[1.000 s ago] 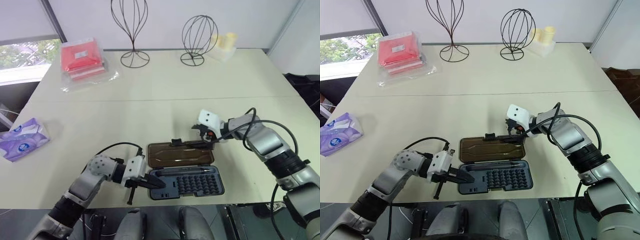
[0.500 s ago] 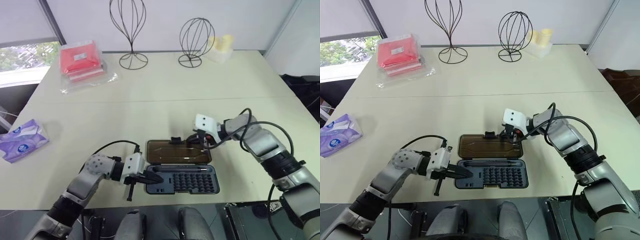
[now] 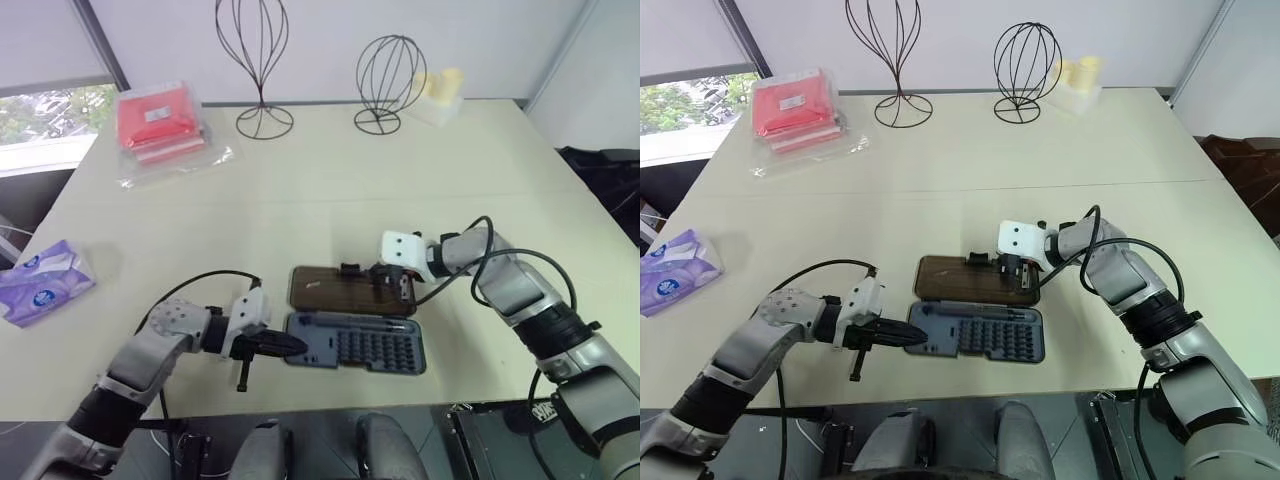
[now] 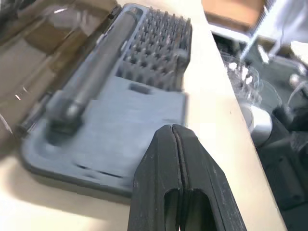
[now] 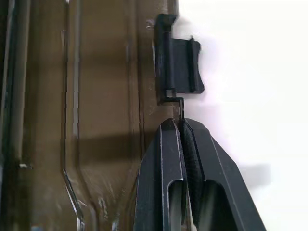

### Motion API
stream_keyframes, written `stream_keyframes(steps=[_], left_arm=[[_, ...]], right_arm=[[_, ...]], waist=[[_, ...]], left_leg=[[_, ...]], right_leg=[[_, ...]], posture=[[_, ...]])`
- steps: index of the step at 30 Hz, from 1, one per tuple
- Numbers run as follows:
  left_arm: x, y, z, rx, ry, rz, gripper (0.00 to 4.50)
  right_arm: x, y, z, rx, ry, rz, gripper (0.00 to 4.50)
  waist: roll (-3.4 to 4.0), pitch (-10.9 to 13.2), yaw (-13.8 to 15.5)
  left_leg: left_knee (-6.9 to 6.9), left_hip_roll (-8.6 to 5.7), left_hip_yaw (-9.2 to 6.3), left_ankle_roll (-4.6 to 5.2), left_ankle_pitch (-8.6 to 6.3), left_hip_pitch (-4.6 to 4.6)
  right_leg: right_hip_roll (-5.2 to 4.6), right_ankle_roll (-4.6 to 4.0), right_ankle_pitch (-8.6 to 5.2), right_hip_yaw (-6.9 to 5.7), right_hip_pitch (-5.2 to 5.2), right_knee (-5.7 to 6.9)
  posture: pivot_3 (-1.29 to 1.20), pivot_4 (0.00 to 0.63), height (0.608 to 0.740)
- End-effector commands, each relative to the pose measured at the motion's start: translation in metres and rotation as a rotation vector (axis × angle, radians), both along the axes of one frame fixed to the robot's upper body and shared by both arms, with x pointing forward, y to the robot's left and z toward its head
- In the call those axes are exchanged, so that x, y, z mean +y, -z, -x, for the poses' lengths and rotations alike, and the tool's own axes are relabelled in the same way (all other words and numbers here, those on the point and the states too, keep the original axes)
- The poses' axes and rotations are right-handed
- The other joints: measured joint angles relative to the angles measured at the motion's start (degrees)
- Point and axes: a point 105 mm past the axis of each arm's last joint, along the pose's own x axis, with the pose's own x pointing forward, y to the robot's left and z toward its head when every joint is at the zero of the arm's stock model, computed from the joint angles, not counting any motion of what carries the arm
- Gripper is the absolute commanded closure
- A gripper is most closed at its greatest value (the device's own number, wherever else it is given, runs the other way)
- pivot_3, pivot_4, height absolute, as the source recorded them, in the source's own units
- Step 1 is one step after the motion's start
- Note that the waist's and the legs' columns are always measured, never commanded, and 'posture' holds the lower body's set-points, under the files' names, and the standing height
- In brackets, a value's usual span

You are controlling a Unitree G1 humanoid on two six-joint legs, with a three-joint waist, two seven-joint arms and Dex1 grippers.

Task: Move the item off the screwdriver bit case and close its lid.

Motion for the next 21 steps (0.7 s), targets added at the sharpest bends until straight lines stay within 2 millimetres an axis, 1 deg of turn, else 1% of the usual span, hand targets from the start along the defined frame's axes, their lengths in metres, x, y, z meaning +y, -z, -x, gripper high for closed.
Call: stream_keyframes(steps=[1, 4, 7, 13, 15, 17, 19, 21], left_arm=[[0.002, -0.033, -0.006, -0.017, -0.027, 0.071, 4.5], [0.005, -0.05, -0.018, 0.006, -0.091, 0.13, 4.5], [0.011, -0.064, -0.037, 0.013, -0.175, 0.184, 4.5], [0.029, -0.082, -0.085, -0.029, -0.379, 0.262, 4.5], [0.035, -0.084, -0.1, -0.05, -0.443, 0.265, 4.5], [0.041, -0.081, -0.115, -0.078, -0.506, 0.253, 4.5], [0.041, -0.076, -0.125, -0.101, -0.536, 0.241, 4.5], [0.038, -0.07, -0.131, -0.115, -0.55, 0.23, 4.5]], right_arm=[[0.005, -0.025, -0.004, -0.152, -0.001, -0.024, 4.48], [0.01, -0.029, 0.0, -0.191, -0.019, -0.036, 4.48], [0.015, -0.032, 0.004, -0.229, -0.035, -0.041, 4.48], [0.027, -0.04, 0.012, -0.296, -0.065, -0.045, 4.48], [0.029, -0.043, 0.013, -0.313, -0.071, -0.047, 4.48], [0.032, -0.047, 0.016, -0.339, -0.086, -0.045, 4.48], [0.034, -0.049, 0.017, -0.349, -0.089, -0.048, 4.48], [0.036, -0.051, 0.018, -0.354, -0.087, -0.059, 4.48]], waist=[[0.0, 0.0, 0.13], [-0.01, 0.01, 0.13], [-0.01, 0.01, 0.13], [-0.03, 0.02, -0.06], [-0.03, 0.02, -0.07], [-0.03, 0.02, -0.06], [-0.03, 0.02, 0.07], [-0.04, 0.02, 0.04]], left_leg=[[0.02, 0.0, 0.0, -0.04, 0.02, -0.16], [-0.01, -0.01, 0.0, -0.04, 0.02, -0.18], [-0.03, -0.01, 0.01, -0.04, 0.02, -0.18], [-0.04, -0.02, 0.03, -0.15, 0.08, -0.17], [-0.05, -0.02, 0.04, -0.3, 0.17, -0.18], [-0.05, -0.02, 0.05, -0.31, 0.17, -0.18], [-0.05, -0.03, 0.05, -0.35, 0.19, -0.19], [-0.05, -0.04, 0.07, -0.36, 0.2, -0.2]], right_leg=[[0.0, 0.0, 0.0, 0.0, -0.18, 0.05], [-0.01, 0.0, 0.0, 0.0, -0.24, 0.06], [-0.01, 0.0, 0.0, 0.0, -0.24, 0.05], [0.01, 0.0, 0.0, -0.01, -0.28, 0.07], [0.01, 0.0, 0.0, 0.0, -0.3, 0.07], [0.01, 0.0, 0.0, -0.01, -0.3, 0.07], [0.01, 0.0, 0.0, -0.01, -0.3, 0.07], [0.01, 0.0, 0.0, -0.01, -0.3, 0.06]], posture=[[0.0, 0.15, 0.74], [0.0, 0.15, 0.74], [0.0, 0.15, 0.74], [0.0, 0.15, 0.74], [0.0, 0.15, 0.74], [0.0, 0.15, 0.74], [0.0, 0.15, 0.74], [0.0, 0.15, 0.74]])
